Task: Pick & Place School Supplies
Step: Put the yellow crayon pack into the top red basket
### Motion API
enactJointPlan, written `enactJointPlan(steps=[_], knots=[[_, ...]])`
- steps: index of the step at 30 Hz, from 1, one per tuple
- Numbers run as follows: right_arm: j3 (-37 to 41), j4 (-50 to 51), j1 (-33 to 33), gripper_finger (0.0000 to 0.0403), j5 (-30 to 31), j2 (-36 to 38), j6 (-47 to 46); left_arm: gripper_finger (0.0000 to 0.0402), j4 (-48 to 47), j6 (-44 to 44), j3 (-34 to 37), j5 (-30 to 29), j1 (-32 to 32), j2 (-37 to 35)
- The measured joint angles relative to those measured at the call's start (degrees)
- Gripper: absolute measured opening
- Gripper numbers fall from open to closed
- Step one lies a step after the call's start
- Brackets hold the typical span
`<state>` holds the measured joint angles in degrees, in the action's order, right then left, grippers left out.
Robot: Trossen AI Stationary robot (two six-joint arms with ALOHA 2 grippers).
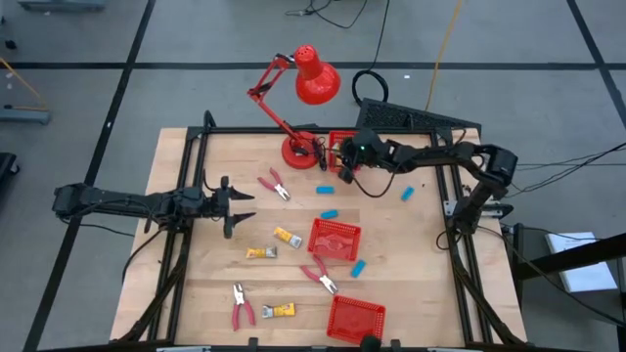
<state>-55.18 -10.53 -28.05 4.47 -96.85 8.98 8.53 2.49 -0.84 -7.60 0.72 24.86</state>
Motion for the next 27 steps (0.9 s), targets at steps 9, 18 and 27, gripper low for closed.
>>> enactJointPlan(steps=[9,18,27], knots=[[-0.8,4.9,-2.4,0.0064,0.1,0.2,-3.6,0.0243,-0.2,0.0,0.0,0.0,0.0,0.0],[-0.8,6.3,-2.6,0.0122,-0.1,0.2,-4.0,0.0243,-0.2,-0.1,0.0,0.0,0.0,0.0],[-0.8,6.1,-2.6,0.0145,-0.1,0.2,-3.7,0.0243,-0.2,-0.1,0.0,0.0,0.0,0.0]])
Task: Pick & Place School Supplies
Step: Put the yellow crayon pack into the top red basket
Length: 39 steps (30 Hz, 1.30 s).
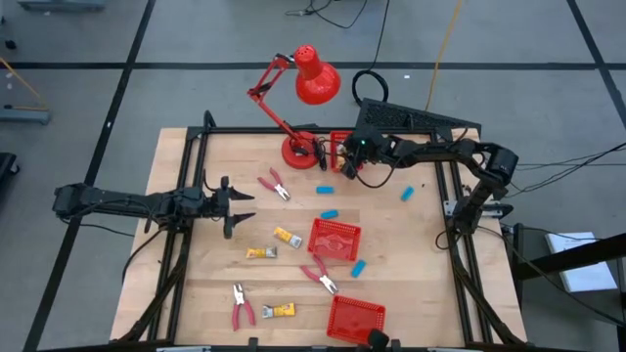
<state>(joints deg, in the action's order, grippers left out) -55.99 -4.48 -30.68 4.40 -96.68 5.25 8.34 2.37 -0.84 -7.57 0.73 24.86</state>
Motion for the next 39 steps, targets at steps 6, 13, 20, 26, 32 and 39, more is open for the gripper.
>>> enactJointPlan(steps=[6,13,20,26,32,39], knots=[[0.0,-0.4,0.0,0.0201,2.5,0.0,0.6,0.0243,0.0,0.0,0.0,0.0,0.0,0.0],[0.0,-3.3,2.3,0.0232,4.5,0.7,2.1,0.0243,0.0,0.1,0.0,0.0,0.0,0.0],[0.0,-6.3,13.7,0.0227,4.7,2.4,4.5,0.0243,0.0,-0.1,0.0,0.0,0.0,0.0],[0.1,-2.8,26.2,0.0232,7.8,2.2,2.5,0.0243,-2.8,-4.0,-0.4,5.5,-0.1,1.3],[0.1,5.2,37.0,0.0232,17.7,2.6,-1.5,0.0243,-4.2,-11.2,-3.1,6.9,-5.4,7.0],[0.1,13.1,44.8,0.0233,23.0,4.0,-8.3,0.0243,-11.3,-14.3,-12.3,0.5,-15.4,18.2]])
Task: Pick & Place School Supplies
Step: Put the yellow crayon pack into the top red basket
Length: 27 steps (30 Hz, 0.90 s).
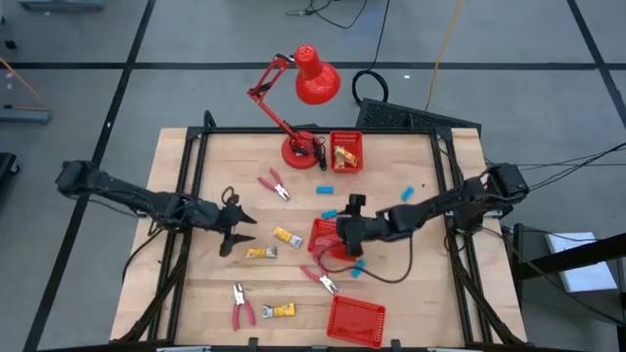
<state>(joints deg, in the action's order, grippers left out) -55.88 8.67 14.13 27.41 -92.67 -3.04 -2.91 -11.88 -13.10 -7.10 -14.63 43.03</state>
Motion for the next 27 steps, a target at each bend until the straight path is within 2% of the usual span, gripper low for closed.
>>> enactJointPlan(steps=[7,11,19,27], knots=[[-0.1,7.3,5.1,0.0232,7.6,4.9,-3.9,0.0243,-11.8,-2.5,-13.0,-2.1,-5.4,13.7],[-0.1,13.8,7.4,0.0233,12.2,8.5,-7.1,0.0243,-18.0,-5.5,-17.8,-2.0,-6.7,21.7],[-0.1,22.2,10.8,0.0232,13.7,12.2,-13.8,0.0243,-19.7,-9.5,-23.1,2.0,-7.7,34.9],[0.5,25.2,12.8,0.0230,14.8,12.4,-17.4,0.0243,-19.3,-12.6,-24.3,4.7,-7.7,42.3]])
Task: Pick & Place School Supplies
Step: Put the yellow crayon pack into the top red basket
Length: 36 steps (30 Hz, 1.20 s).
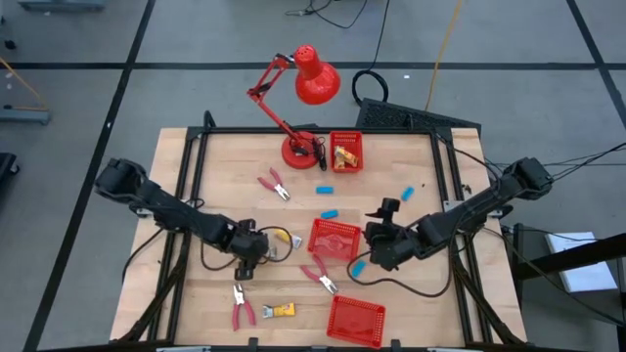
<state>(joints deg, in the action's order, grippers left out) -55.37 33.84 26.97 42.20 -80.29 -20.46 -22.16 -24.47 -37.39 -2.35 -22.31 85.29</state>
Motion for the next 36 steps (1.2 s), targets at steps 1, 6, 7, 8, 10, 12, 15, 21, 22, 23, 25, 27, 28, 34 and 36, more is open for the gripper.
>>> enactJointPlan(steps=[1,6,7,8,10,12,15,21,22,23,25,27,28,34,36], knots=[[0.3,0.0,0.2,0.0229,0.0,0.0,-0.4,0.0243,0.1,-0.1,-0.1,0.0,0.0,0.5],[1.6,0.0,0.3,0.0223,-0.2,0.0,-2.3,0.0233,0.3,-1.2,-0.1,-1.9,-0.5,1.2],[1.8,0.0,0.3,0.0222,-0.2,0.0,-2.6,0.0222,0.3,-1.3,-0.1,-2.5,-0.7,1.1],[2.0,0.1,0.3,0.0221,-0.3,0.0,-2.8,0.0206,0.3,-1.3,-0.1,-3.1,-0.9,0.9],[2.3,-0.1,0.3,0.0219,-0.3,0.0,-2.9,0.0164,0.1,-1.3,0.0,-4.4,-1.1,0.9],[2.5,-0.6,0.3,0.0219,-0.3,0.0,-2.9,0.0107,-0.1,-1.1,0.1,-5.7,-1.5,0.9],[2.5,-1.1,0.3,0.0219,-0.4,0.0,-2.9,0.0044,0.7,0.0,0.1,-6.5,-1.9,0.9],[2.5,-2.5,0.3,0.0214,-0.4,-0.1,-2.8,0.0044,2.5,0.6,0.1,-7.1,-1.9,0.9],[2.5,-2.5,0.3,0.0213,-0.4,-0.1,-2.8,0.0044,2.6,0.7,0.1,-7.4,-1.9,0.7],[2.5,-2.5,0.3,0.0213,-0.5,-0.1,-2.6,0.0044,2.5,0.7,0.2,-7.7,-1.9,0.6],[2.5,-2.6,0.3,0.0213,-0.4,-0.1,-2.0,0.0043,2.5,1.5,0.2,-8.3,-1.8,0.5],[2.5,-3.1,0.3,0.0214,-0.4,-0.1,-1.2,0.0043,2.3,2.0,0.2,-9.5,-1.4,0.5],[2.5,-3.6,0.2,0.0216,-0.4,-0.1,-0.9,0.0043,2.2,2.5,0.2,-9.8,-1.1,0.5],[2.5,-8.5,-1.8,0.0228,-0.3,-0.1,3.4,0.0043,-1.4,5.0,0.2,-12.3,1.8,-1.2],[2.5,-10.3,-2.8,0.0230,-0.4,-0.1,5.1,0.0043,-3.5,6.0,0.2,-13.4,3.1,-3.0]])
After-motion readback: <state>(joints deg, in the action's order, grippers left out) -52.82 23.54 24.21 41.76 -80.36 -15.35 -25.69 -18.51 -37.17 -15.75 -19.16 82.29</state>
